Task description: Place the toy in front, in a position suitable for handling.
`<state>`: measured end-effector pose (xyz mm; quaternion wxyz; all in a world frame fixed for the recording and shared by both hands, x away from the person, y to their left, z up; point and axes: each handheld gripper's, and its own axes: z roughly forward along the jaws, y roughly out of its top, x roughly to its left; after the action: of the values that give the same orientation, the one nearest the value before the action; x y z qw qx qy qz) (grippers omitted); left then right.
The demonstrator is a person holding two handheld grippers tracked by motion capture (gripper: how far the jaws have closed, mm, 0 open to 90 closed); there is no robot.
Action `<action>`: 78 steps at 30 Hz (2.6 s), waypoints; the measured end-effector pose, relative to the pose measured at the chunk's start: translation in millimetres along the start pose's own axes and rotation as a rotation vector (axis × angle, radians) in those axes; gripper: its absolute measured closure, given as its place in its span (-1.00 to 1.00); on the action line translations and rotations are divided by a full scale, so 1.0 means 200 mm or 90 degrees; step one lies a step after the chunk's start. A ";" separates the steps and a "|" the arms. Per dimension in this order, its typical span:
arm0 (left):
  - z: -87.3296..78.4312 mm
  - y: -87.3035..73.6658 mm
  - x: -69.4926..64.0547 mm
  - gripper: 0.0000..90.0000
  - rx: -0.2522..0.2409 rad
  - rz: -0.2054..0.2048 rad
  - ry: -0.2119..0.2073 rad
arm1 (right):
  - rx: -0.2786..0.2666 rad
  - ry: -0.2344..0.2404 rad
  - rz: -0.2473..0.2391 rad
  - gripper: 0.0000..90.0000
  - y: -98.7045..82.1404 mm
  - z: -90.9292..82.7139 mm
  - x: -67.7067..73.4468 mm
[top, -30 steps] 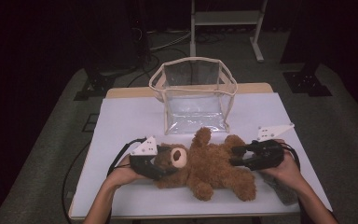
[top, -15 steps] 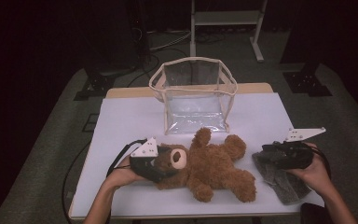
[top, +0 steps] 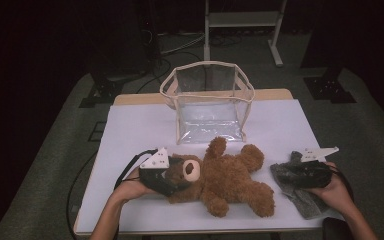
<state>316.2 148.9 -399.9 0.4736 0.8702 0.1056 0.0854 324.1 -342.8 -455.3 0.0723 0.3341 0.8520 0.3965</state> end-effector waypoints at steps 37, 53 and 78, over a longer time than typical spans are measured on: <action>0.01 0.03 -0.02 -0.46 0.012 0.002 0.016 | -0.062 0.229 -0.155 0.56 0.73 0.04 0.52; -0.01 0.05 -0.03 -0.42 0.013 0.010 0.002 | -0.024 0.229 -0.189 0.55 0.75 0.22 0.59; -0.01 0.03 -0.04 -0.24 0.010 0.018 -0.009 | -0.026 0.224 -0.174 0.54 0.85 0.29 0.59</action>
<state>308.0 144.2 -393.8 0.4661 0.8760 0.0907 0.0849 343.4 -154.2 -353.6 -0.0177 0.1395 0.8806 0.4526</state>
